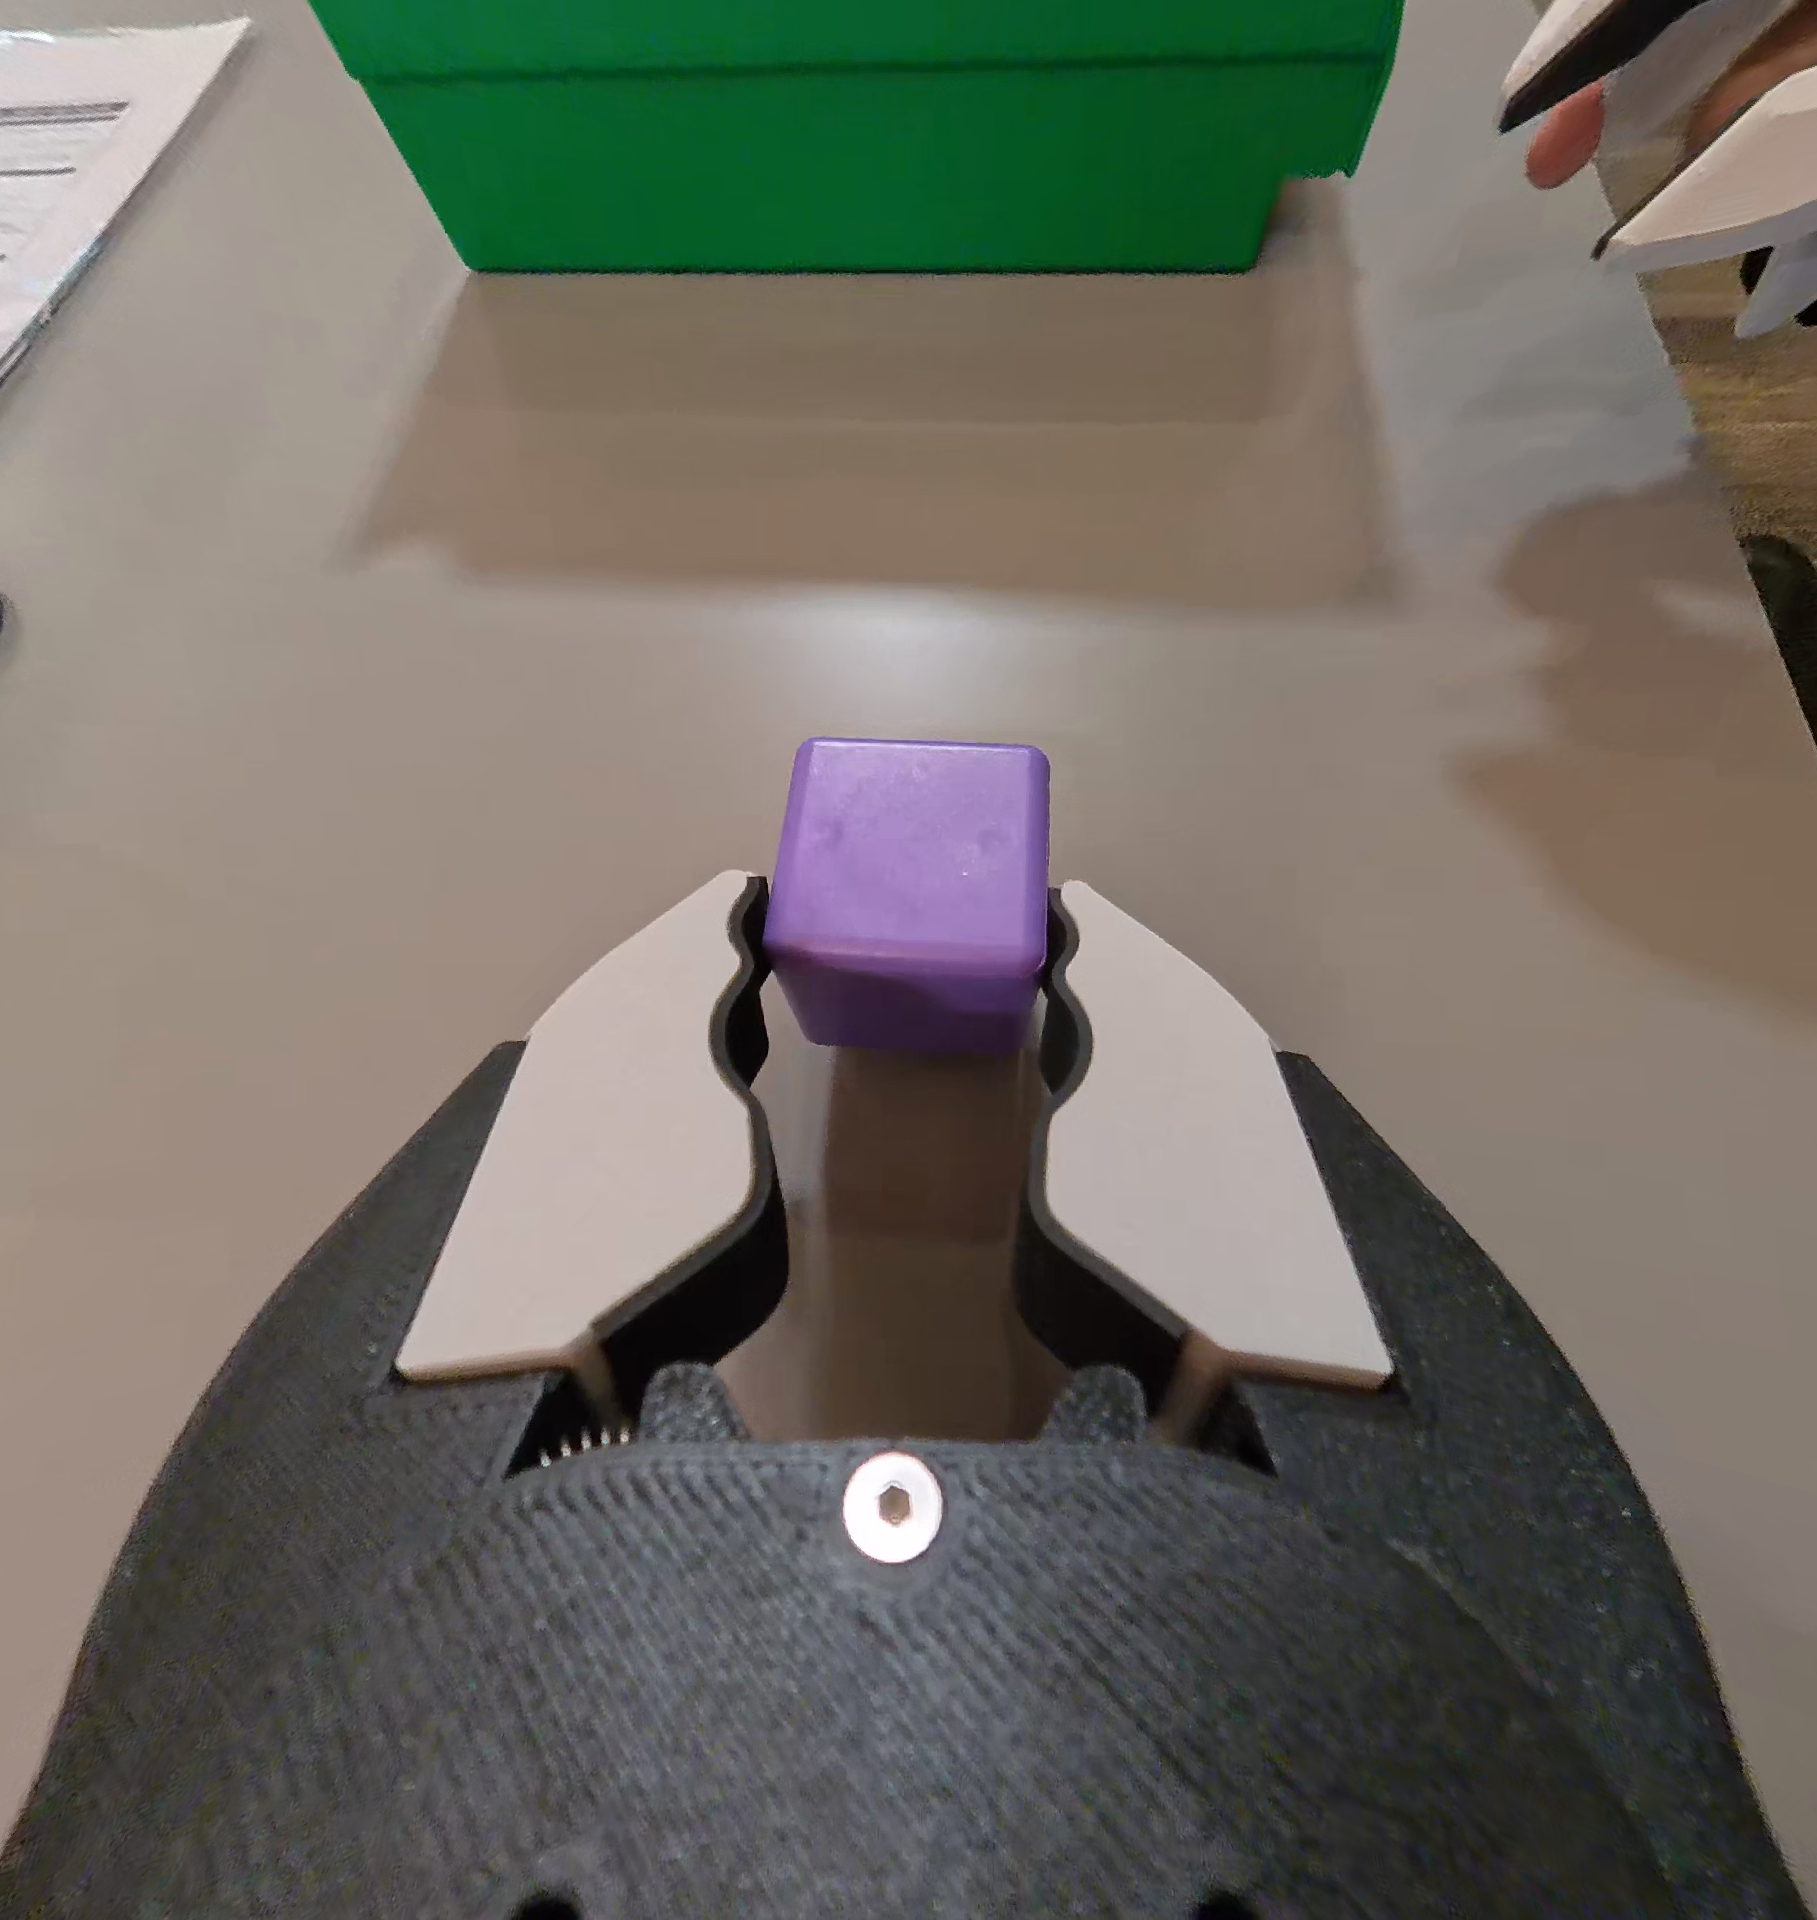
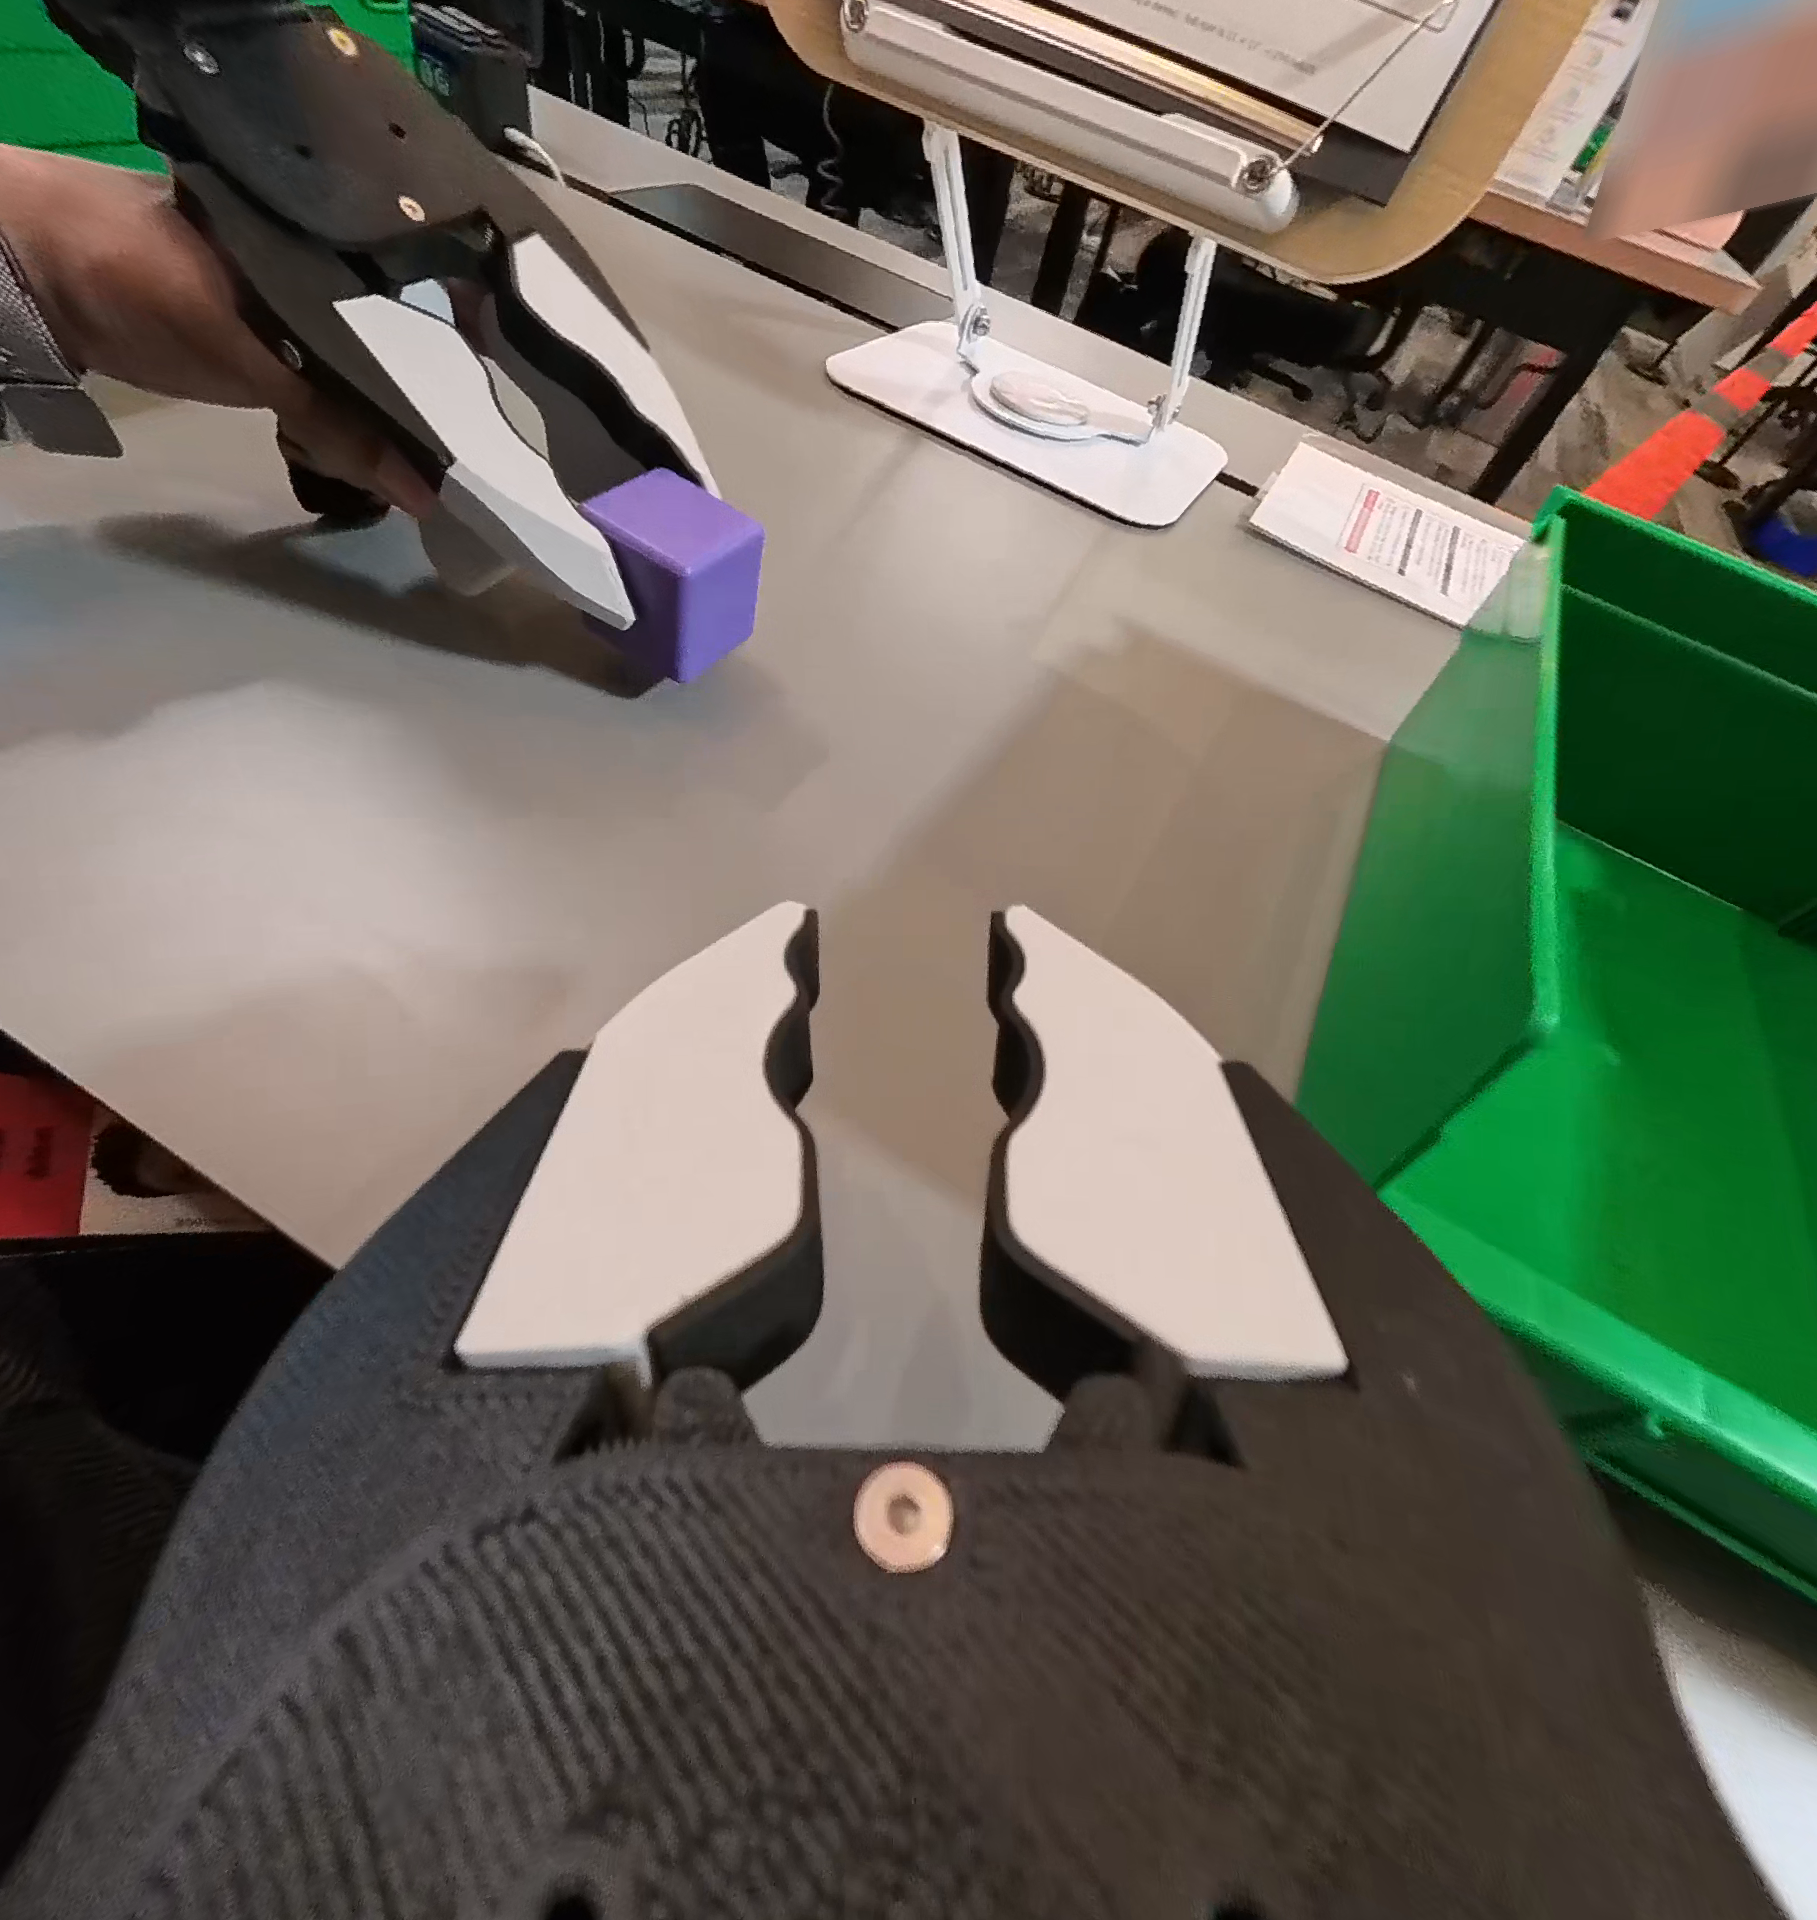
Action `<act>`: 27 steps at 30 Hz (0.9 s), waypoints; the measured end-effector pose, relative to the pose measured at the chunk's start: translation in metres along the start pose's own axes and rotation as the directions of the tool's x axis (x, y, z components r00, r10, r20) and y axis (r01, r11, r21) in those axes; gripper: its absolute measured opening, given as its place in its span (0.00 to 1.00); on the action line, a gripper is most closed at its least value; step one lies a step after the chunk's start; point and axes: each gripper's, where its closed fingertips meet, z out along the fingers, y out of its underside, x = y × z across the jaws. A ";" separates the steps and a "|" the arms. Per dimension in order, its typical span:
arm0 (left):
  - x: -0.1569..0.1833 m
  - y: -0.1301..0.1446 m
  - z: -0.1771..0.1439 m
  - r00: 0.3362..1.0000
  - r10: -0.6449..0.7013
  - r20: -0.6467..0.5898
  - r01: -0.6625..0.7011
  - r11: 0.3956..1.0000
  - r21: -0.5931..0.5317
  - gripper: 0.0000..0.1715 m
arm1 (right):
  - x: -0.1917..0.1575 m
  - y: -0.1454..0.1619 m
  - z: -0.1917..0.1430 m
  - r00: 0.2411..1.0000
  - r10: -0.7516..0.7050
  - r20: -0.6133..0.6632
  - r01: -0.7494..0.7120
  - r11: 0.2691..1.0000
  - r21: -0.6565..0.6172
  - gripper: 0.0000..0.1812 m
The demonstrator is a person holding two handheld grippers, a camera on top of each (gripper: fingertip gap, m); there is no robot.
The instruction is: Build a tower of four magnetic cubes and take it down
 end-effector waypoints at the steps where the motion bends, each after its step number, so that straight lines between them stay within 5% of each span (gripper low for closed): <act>1: 0.000 0.001 0.001 1.000 -0.002 -0.007 0.002 1.000 -0.009 0.31 | 0.001 0.001 -0.002 1.000 0.003 -0.007 -0.003 1.000 -0.002 0.17; 27: -0.011 0.008 0.017 0.998 0.054 0.040 -0.049 0.992 -0.113 0.33 | 0.012 0.011 -0.019 0.998 0.021 -0.065 -0.023 1.000 -0.021 0.17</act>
